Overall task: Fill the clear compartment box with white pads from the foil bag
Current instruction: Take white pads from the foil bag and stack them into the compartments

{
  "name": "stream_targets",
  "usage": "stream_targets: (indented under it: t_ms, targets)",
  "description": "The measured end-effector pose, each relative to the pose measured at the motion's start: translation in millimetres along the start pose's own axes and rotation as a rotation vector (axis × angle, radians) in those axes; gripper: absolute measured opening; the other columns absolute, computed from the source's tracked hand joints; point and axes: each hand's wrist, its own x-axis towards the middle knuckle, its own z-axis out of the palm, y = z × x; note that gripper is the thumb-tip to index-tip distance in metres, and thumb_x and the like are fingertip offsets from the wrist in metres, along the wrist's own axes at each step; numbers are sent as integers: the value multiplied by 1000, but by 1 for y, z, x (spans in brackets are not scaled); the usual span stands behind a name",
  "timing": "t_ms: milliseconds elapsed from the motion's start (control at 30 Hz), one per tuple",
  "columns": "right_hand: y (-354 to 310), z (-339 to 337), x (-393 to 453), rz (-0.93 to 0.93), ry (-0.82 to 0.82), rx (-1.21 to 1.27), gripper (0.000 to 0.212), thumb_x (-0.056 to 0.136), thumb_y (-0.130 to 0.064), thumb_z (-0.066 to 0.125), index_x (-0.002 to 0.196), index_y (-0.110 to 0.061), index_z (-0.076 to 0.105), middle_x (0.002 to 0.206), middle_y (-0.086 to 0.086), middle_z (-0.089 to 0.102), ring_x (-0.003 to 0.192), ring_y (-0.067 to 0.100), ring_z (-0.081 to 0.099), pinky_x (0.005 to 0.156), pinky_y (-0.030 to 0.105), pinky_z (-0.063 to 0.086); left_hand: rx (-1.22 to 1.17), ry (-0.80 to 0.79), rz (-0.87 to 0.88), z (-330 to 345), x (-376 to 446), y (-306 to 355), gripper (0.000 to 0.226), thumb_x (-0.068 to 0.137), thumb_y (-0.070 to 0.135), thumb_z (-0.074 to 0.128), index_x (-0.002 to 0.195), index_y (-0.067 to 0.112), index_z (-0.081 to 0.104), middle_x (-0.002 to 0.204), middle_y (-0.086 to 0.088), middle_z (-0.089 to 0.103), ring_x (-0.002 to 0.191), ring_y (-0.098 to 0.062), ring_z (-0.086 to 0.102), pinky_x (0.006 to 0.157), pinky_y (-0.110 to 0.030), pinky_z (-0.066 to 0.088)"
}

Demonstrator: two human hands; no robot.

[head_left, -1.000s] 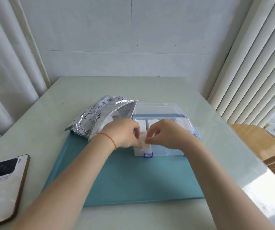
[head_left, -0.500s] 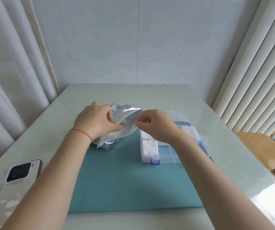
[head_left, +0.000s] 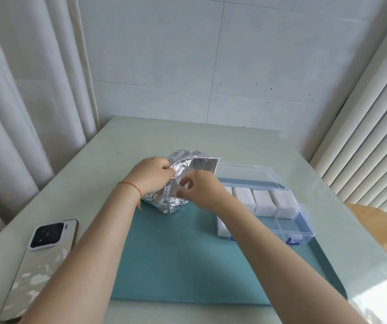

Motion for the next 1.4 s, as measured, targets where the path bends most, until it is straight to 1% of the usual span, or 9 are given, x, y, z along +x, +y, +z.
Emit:
stream_targets:
  t_ms: [233,433,667,767,867,967,1067,1267,1400]
  targets:
    - [-4,2,4,22,10,-96,12,83,-23,69,80,-11,69,84,5,67,78,20,58,64,26,43,19,35,1,0,1,0,31,88,23,54,62,16,39,60,-5,44,64,-26,46,57,-32,31]
    - [-3,1,2,9,59,-89,19,86,-17,58,85,0,66,89,13,68,85,29,61,67,35,49,46,57,7,0,-1,2,23,87,25,55,67,16,47,67,-7,52,66,-25,43,55,-31,30]
    - [4,-25,-2,34,271,169,4,78,-10,62,82,-10,62,76,3,64,69,19,55,62,27,46,68,81,-1,-1,-3,2,29,88,25,55,62,16,45,65,0,48,69,-24,45,52,-28,28]
    - [11,-43,-8,44,281,279,16,77,-5,61,77,-20,56,76,5,67,61,19,59,55,24,48,45,71,15,-2,-3,6,12,85,29,60,80,19,61,84,2,59,83,-22,55,64,-28,38]
    - [18,-58,-17,49,308,362,14,82,-3,57,82,-16,57,69,5,66,45,11,55,42,19,40,-23,78,29,-1,-5,10,23,80,39,67,93,22,62,98,4,58,94,-18,55,74,-29,41]
    - [25,-68,-26,61,315,485,11,84,0,55,86,-11,58,61,4,63,40,10,50,45,22,38,-84,175,87,0,-7,19,25,78,42,69,94,26,62,100,6,56,93,-13,53,74,-27,38]
    - [31,-74,-33,61,304,653,13,84,3,55,85,-9,59,63,8,62,45,17,50,49,28,40,-318,245,99,0,-12,32,13,82,35,67,88,23,66,90,5,66,80,-11,60,68,-25,44]
    - [36,-78,-41,-22,298,949,17,89,10,52,89,-7,57,74,17,62,53,23,58,52,30,47,-993,-105,7,9,-25,58,27,87,20,70,105,1,62,83,-9,68,61,-19,64,47,-21,44]
    - [33,-75,-43,-25,284,852,16,89,6,52,87,-7,61,74,15,64,57,21,61,54,30,50,-1187,-96,-54,18,-25,65,8,89,11,65,95,6,62,80,-11,69,60,-17,66,50,-21,49]
